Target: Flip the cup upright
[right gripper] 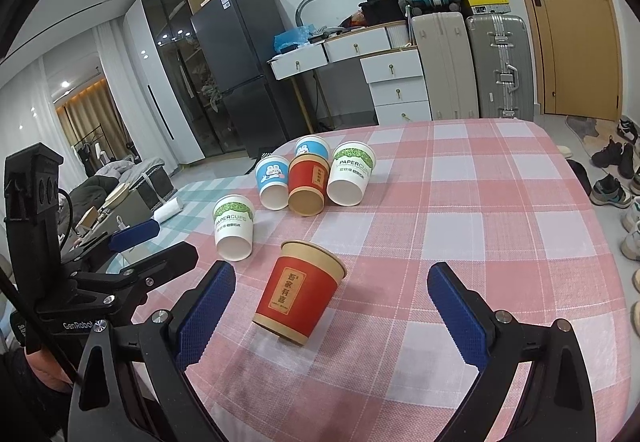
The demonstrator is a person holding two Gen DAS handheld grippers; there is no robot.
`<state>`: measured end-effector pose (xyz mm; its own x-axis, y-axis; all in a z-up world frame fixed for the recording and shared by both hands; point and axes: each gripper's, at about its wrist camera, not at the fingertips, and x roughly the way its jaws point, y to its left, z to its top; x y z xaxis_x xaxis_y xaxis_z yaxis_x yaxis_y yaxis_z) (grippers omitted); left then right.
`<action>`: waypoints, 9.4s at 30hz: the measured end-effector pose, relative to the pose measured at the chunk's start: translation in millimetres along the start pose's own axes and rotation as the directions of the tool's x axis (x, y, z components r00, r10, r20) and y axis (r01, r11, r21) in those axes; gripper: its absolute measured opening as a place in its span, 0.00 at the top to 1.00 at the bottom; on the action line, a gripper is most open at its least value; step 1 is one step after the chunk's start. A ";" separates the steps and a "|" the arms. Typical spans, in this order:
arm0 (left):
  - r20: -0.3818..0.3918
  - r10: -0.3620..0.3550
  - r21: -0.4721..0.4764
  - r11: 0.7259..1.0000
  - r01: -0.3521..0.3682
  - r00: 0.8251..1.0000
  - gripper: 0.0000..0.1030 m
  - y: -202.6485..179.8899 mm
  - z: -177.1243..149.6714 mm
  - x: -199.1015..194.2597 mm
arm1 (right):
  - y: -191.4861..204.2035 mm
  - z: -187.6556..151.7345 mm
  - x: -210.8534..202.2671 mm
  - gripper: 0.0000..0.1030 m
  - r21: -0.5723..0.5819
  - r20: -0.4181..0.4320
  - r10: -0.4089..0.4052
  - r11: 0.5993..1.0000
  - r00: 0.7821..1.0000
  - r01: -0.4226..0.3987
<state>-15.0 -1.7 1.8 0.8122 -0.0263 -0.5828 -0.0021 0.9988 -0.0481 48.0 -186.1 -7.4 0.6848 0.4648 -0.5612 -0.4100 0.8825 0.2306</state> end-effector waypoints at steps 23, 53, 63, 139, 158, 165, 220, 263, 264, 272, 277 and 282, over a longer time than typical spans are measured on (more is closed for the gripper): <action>0.020 0.006 0.002 1.000 -0.007 1.000 0.01 -1.2 3.2 -3.4 | -1.6 -0.8 -0.1 0.04 0.010 -0.003 0.004 1.000 1.000 -0.004; -0.156 -0.050 0.011 0.999 0.052 0.986 0.01 -32.5 4.5 72.3 | -38.9 0.8 -13.8 0.04 0.096 0.011 0.004 0.995 1.000 -0.005; -0.312 -0.074 -0.066 0.996 0.056 0.947 0.03 -44.1 -2.7 138.5 | -51.2 -2.0 -16.3 0.04 0.142 0.005 0.046 0.989 0.999 -0.046; -0.373 -0.093 -0.116 0.992 0.053 0.923 0.19 27.1 -59.4 26.8 | 3.9 -15.9 18.5 0.04 -0.007 -0.098 0.054 0.998 0.994 -0.055; -0.015 0.057 -0.190 0.980 -0.059 0.998 0.01 65.3 -29.4 -69.2 | 54.4 -34.7 48.6 0.01 0.249 -0.313 0.319 0.937 0.895 -0.247; 0.018 0.080 -0.205 0.976 -0.074 0.997 0.01 78.3 -39.2 -99.0 | 67.0 -48.4 95.1 0.01 0.364 -0.455 0.385 0.903 0.803 -0.227; -0.170 0.012 -0.165 0.985 -0.041 0.985 0.01 32.3 -7.2 11.1 | -9.9 18.5 53.3 0.31 -0.060 -0.013 -0.083 0.995 0.996 0.082; -0.172 -0.009 -0.175 0.984 -0.021 0.985 0.01 37.0 1.1 64.6 | 35.3 -30.3 38.3 0.02 -0.307 -0.102 -0.108 0.949 0.989 0.072; -0.162 -0.014 -0.172 0.985 -0.014 0.987 0.01 36.7 1.3 61.8 | 31.4 -29.3 32.2 0.02 -0.283 -0.093 -0.091 0.957 0.992 0.062; -0.131 -0.023 -0.161 0.987 0.001 0.991 0.01 30.2 3.1 46.8 | 18.4 -26.0 -10.2 0.02 -0.168 -0.022 -0.013 0.986 1.000 0.009; -0.111 -0.031 -0.143 0.990 0.015 0.993 0.01 21.1 3.5 37.5 | 23.1 -26.4 -24.8 0.02 -0.162 0.015 -0.008 0.987 1.000 0.010; -0.093 -0.043 -0.108 0.994 0.033 0.995 0.01 9.0 3.8 30.0 | 19.2 -23.3 -37.1 0.02 -0.125 0.055 -0.002 0.992 0.998 0.009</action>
<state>11.5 6.7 -13.1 0.7535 -0.0733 -0.6534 -0.0382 0.9872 -0.1548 0.7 -188.0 -0.7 0.7177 0.4666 -0.5170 -0.4763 0.8705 0.1244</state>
